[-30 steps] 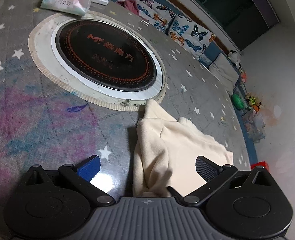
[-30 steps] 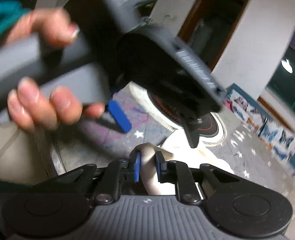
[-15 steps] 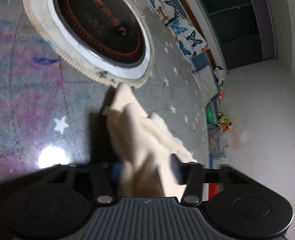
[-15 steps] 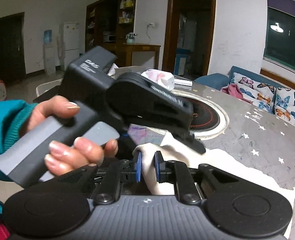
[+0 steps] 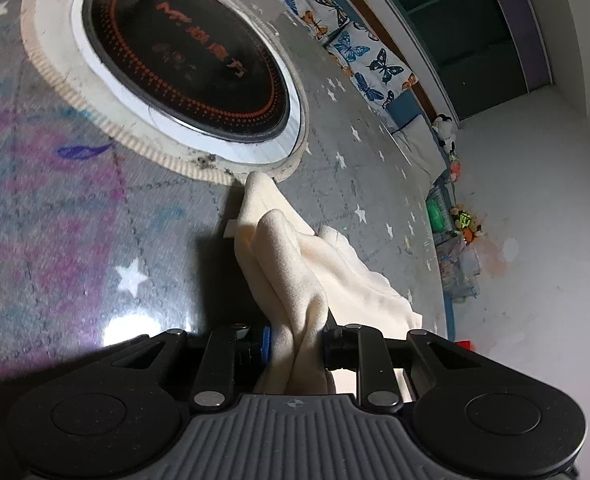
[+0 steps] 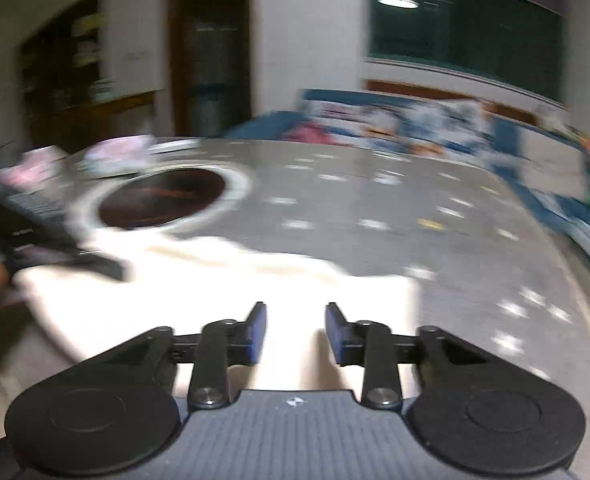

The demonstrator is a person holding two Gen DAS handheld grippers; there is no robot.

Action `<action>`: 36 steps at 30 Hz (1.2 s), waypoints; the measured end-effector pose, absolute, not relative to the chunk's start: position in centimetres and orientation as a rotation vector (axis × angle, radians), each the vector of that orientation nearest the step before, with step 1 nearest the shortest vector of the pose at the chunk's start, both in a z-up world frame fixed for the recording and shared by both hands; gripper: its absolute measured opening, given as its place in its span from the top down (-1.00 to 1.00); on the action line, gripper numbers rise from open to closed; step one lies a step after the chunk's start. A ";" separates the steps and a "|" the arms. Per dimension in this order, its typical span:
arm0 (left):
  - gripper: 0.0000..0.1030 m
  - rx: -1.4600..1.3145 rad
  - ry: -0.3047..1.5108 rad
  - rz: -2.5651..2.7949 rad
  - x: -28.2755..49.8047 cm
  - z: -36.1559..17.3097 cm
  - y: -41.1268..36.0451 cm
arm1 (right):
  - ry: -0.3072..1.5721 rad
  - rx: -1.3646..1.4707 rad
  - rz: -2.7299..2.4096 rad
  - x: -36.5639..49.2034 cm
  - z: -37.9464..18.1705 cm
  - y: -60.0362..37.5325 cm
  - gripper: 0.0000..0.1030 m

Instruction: Fold clothes

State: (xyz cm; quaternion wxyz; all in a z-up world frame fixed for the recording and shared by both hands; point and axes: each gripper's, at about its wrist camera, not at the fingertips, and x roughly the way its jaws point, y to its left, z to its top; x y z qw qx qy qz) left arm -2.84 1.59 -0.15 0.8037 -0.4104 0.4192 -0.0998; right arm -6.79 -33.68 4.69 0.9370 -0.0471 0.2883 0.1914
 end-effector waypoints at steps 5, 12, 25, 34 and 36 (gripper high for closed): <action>0.53 -0.820 0.893 -0.207 -2.7 0.2 1.1 | 0.644 0.009 0.289 -4.5 3.0 -37.3 0.17; 0.53 -0.722 0.879 -0.210 -2.1 1.1 0.0 | 0.647 0.040 0.345 -5.1 2.5 -38.2 0.60; 0.61 -0.554 0.846 -0.376 1.4 4.4 -7.2 | 0.530 -0.037 0.243 -4.4 7.1 -41.0 0.79; 0.61 -0.474 0.875 -0.483 4.7 4.1 -15.6 | 0.521 -0.112 0.084 -2.5 8.7 -46.5 0.79; 0.61 -0.453 0.885 -0.490 5.1 3.6 -16.9 | 0.522 -0.123 0.054 -2.0 8.5 -47.6 0.79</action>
